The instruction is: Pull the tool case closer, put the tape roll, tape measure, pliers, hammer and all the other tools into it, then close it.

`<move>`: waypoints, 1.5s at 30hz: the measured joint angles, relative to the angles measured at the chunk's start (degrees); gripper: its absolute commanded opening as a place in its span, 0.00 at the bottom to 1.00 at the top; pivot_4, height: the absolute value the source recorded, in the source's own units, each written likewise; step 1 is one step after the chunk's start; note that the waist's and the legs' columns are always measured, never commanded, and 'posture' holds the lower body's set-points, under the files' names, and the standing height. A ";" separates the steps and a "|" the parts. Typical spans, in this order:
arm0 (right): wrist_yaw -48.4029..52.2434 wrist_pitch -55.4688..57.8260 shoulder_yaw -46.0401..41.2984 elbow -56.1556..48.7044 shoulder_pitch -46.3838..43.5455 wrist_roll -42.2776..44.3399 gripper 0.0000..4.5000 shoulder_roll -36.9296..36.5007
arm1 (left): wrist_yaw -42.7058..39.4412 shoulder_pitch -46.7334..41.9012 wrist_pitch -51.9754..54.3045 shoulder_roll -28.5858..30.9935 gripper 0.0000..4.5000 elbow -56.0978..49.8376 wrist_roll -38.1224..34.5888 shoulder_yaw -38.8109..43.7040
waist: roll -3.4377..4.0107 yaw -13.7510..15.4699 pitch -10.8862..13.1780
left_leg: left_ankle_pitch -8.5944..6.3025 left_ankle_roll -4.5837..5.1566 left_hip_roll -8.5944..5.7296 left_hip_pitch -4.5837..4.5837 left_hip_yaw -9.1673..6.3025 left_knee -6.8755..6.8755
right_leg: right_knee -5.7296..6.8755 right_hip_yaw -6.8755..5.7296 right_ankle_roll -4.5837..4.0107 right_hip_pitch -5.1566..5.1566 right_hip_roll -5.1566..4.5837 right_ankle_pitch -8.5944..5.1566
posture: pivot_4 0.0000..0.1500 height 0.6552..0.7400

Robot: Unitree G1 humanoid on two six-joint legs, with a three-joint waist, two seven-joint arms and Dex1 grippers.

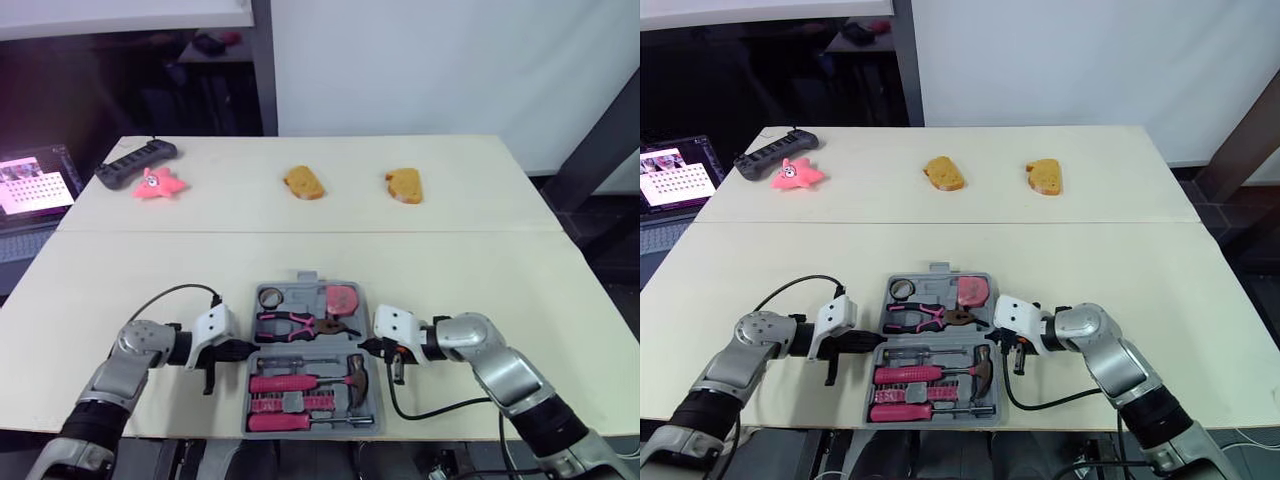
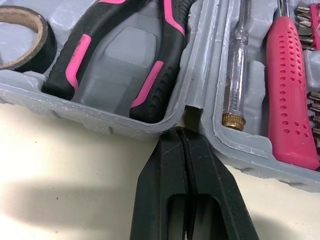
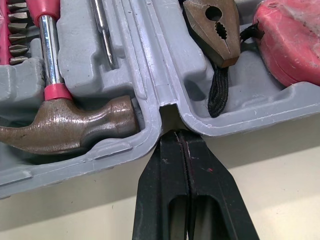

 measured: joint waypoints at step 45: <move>-13.40 34.54 -24.48 38.84 -24.75 32.23 0.99 21.34 | 11.04 18.98 17.71 2.35 0.00 -30.92 -9.47 -7.22 | 0.11 -2.62 0.08 | 0.00 0.00 0.04 -0.03 0.11 -0.32 | -0.08 0.13 -0.04 -0.26 0.05 0.03 | 1.00 1.00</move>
